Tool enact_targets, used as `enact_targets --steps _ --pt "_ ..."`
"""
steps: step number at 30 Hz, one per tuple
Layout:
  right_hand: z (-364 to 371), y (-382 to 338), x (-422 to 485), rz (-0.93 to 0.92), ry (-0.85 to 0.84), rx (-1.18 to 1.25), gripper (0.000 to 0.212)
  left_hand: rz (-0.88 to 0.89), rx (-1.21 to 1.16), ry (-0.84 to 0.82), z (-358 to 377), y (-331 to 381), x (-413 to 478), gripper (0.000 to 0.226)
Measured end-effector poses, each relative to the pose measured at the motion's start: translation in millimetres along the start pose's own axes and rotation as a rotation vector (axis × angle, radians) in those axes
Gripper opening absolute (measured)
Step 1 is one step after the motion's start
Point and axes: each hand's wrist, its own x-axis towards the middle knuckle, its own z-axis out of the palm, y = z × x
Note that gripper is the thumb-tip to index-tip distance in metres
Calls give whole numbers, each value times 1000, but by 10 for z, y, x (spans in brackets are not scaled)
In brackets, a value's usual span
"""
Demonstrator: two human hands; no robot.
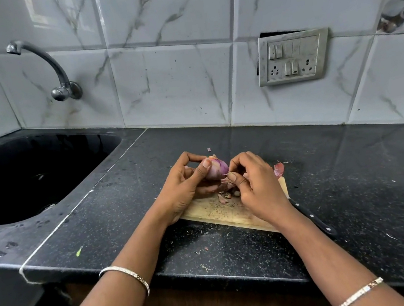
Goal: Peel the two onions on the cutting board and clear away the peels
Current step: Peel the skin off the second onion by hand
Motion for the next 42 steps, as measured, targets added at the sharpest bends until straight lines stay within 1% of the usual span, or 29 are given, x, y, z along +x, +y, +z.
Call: enact_targets --steps 3,8,10,12,15,18,20,22,25,29,31,33,36,38,40,42 --pt "-9 -25 -10 -12 -27 -14 16 -20 -64 18 9 17 6 29" --pt "-34 -39 -16 -59 -139 -42 10 -33 -108 65 -10 35 28 31" --pt "-49 -44 -15 -74 -142 -48 8 -35 -117 61 -15 41 27 31" --pt "-68 -51 -21 -78 -97 -55 7 -36 -129 47 -13 47 25 30" --pt "-84 -51 -24 -56 12 -79 20 -37 -139 31 -1 68 13 23" --pt "-90 -65 -17 -29 112 -55 23 -46 -143 22 -10 74 0 22" --pt "-94 -76 -9 -7 131 1 23 -51 -129 20 -20 68 -1 24" --pt "-79 -91 -4 2 86 46 26 -53 -119 15 -22 72 -4 26" --pt "-27 -95 2 -46 17 4 30 -54 -126 8 -16 88 -14 31" --pt "-17 -82 15 -15 30 -38 17 -53 -120 -18 -36 69 -3 36" --pt "-13 -92 12 -8 24 -56 11 -51 -124 -28 -44 76 -2 43" --pt "-28 -105 3 28 27 -73 10 -47 -130 -34 -55 78 1 51" --pt "-74 -107 -17 108 71 -162 13 -46 -132 -36 -63 63 8 58" --pt "-88 -94 -16 141 118 -137 16 -42 -137 -38 -72 50 15 58" --pt "-89 -96 -6 125 136 -109 19 -37 -121 -49 -80 37 19 56" --pt "-83 -97 -1 70 114 -97 25 -26 -73 -62 -82 21 16 56"
